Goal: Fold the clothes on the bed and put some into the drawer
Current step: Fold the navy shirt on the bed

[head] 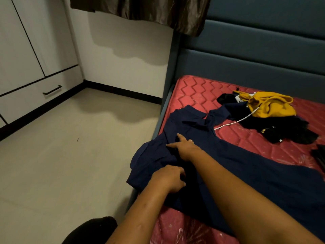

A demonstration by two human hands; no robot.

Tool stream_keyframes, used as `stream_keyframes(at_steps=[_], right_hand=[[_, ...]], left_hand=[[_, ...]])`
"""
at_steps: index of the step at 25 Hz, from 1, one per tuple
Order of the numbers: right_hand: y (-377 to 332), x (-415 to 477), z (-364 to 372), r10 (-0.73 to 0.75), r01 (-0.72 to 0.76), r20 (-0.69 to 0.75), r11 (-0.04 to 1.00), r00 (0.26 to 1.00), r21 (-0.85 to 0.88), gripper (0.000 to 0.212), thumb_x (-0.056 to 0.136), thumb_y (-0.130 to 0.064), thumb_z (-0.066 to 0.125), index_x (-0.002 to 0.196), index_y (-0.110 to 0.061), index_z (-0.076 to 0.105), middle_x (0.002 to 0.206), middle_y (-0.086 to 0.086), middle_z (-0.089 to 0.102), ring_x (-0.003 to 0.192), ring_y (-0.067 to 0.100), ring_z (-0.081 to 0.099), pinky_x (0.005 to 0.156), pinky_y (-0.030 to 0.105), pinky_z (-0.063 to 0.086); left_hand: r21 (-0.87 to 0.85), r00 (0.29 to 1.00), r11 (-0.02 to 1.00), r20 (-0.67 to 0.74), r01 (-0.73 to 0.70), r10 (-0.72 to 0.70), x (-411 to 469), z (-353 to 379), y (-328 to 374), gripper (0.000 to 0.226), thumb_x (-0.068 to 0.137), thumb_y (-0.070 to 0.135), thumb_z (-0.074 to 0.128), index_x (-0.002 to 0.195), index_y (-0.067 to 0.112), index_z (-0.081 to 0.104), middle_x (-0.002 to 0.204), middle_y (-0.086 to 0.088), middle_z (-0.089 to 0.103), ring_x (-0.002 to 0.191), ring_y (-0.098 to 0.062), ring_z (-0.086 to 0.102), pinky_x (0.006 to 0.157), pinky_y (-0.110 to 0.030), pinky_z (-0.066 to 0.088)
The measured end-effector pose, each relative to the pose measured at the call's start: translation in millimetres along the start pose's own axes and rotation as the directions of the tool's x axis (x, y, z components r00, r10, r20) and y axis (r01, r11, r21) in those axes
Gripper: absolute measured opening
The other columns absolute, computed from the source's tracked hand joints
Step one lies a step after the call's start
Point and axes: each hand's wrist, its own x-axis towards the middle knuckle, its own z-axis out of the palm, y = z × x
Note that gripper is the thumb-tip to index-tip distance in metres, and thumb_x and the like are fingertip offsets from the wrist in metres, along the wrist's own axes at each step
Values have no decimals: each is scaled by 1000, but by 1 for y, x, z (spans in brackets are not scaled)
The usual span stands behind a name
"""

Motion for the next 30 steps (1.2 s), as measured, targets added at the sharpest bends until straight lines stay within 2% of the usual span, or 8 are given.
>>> stream_keyframes(at_steps=[4, 9, 14, 16, 18, 21, 27, 30], right_hand=[[8, 7, -2, 17, -25, -54, 989, 998, -148, 73, 94, 3, 44, 146, -45, 29, 161, -9, -8, 145, 38, 5, 106, 52, 37], [35, -10, -10, 94, -253, -383, 886, 919, -388, 38, 93, -20, 54, 131, -22, 53, 156, -1, 18, 140, 27, 21, 90, 40, 41], [85, -58, -18, 16, -348, -647, 853, 763, -390, 29, 62, -25, 75, 87, -13, 68, 115, 5, 57, 117, 32, 52, 63, 35, 36], [112, -82, -7, -92, -318, -669, 827, 737, -463, 31, 55, -22, 78, 79, -13, 62, 100, 8, 61, 102, 34, 59, 61, 36, 39], [129, -101, 3, -156, -311, -686, 805, 710, -505, 24, 61, -24, 72, 80, -15, 59, 92, 7, 60, 100, 35, 60, 60, 36, 40], [133, -112, -3, -131, -347, -741, 821, 659, -453, 20, 71, -28, 55, 86, -17, 60, 97, 7, 62, 105, 38, 58, 62, 36, 41], [158, -122, -18, 110, -438, -778, 871, 618, -224, 24, 63, -19, 75, 85, -14, 66, 110, 9, 65, 104, 45, 55, 62, 41, 47], [178, -129, -12, 121, -456, -824, 872, 554, -178, 20, 69, -18, 64, 89, -14, 66, 108, 9, 65, 101, 44, 55, 59, 39, 48]], left_hand=[[-25, 997, 1000, 74, -4, 6, 9, 10, -1, 54, 94, 35, 55, 145, 33, 36, 145, -5, 43, 126, -26, 48, 102, -41, 45], [-25, 998, 999, 52, 48, -46, 12, 14, -2, 72, 94, 40, 53, 153, 33, 12, 153, -6, 34, 134, -28, 40, 106, -41, 40], [62, 997, 995, 24, 78, -80, 7, 19, 3, 77, 95, 45, 50, 152, 38, -1, 150, -8, 36, 129, -29, 45, 100, -41, 44], [74, 996, 994, 13, 86, -87, 7, 21, 5, 76, 95, 47, 49, 152, 40, -1, 148, -8, 39, 128, -30, 46, 100, -41, 44], [92, 996, 991, -2, 94, -95, 6, 23, 7, 74, 95, 49, 47, 151, 42, 0, 146, -7, 40, 128, -31, 46, 100, -42, 44], [95, 994, 990, -20, 106, -104, 5, 25, 7, 74, 95, 50, 46, 151, 42, -1, 147, -8, 39, 128, -32, 45, 100, -43, 43], [73, 990, 989, -51, 132, -128, 10, 29, 5, 74, 95, 51, 46, 151, 42, -2, 145, -9, 42, 126, -33, 48, 99, -44, 45], [87, 988, 986, -70, 145, -139, 12, 31, 6, 72, 94, 53, 44, 151, 42, 0, 145, -9, 42, 126, -33, 48, 98, -43, 44]])
